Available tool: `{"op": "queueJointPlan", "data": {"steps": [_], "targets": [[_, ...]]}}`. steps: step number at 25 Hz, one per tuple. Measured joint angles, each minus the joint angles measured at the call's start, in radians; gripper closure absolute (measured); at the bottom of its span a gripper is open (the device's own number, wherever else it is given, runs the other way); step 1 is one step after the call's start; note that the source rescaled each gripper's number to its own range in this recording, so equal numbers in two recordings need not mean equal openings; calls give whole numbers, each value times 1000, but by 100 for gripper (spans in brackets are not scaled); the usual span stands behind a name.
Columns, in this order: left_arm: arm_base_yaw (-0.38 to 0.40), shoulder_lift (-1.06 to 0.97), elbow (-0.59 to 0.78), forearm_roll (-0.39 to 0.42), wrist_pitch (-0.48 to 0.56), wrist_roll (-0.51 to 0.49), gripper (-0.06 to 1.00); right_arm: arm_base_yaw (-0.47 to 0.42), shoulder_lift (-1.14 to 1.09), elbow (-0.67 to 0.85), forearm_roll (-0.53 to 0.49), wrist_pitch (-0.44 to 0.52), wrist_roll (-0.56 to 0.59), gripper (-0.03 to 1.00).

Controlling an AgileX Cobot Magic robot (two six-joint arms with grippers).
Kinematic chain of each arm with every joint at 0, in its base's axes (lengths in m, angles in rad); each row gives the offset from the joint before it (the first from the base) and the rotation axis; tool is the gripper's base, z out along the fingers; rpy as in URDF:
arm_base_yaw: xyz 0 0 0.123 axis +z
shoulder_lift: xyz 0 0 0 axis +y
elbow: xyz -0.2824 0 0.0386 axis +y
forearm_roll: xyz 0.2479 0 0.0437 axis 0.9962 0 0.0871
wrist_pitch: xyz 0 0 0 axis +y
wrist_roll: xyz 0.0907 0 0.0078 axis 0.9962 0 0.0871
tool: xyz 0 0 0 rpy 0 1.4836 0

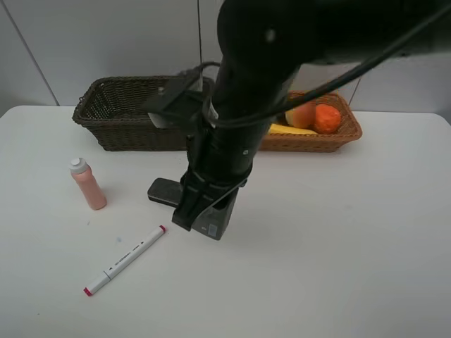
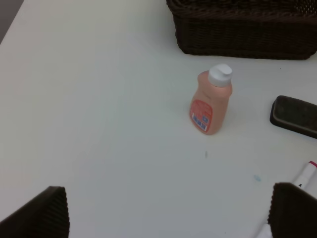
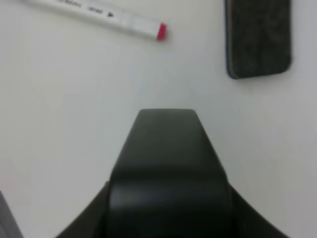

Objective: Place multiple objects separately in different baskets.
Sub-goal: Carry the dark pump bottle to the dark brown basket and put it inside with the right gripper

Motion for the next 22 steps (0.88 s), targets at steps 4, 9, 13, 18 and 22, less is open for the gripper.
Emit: {"op": "queueJointPlan", "data": {"steps": [4, 9, 13, 18, 22], "targets": [[0, 0, 0, 0, 0, 0, -6, 0, -125, 0, -186, -50, 105, 93], [0, 0, 0, 0, 0, 0, -6, -18, -163, 0, -332, -230, 175, 93], [0, 0, 0, 0, 0, 0, -6, -78, -144, 0, -353, -443, 183, 93], [0, 0, 0, 0, 0, 0, -6, -169, -91, 0, -361, -673, 183, 93], [0, 0, 0, 0, 0, 0, -6, -228, -40, 0, -359, -811, 186, 93]]}}
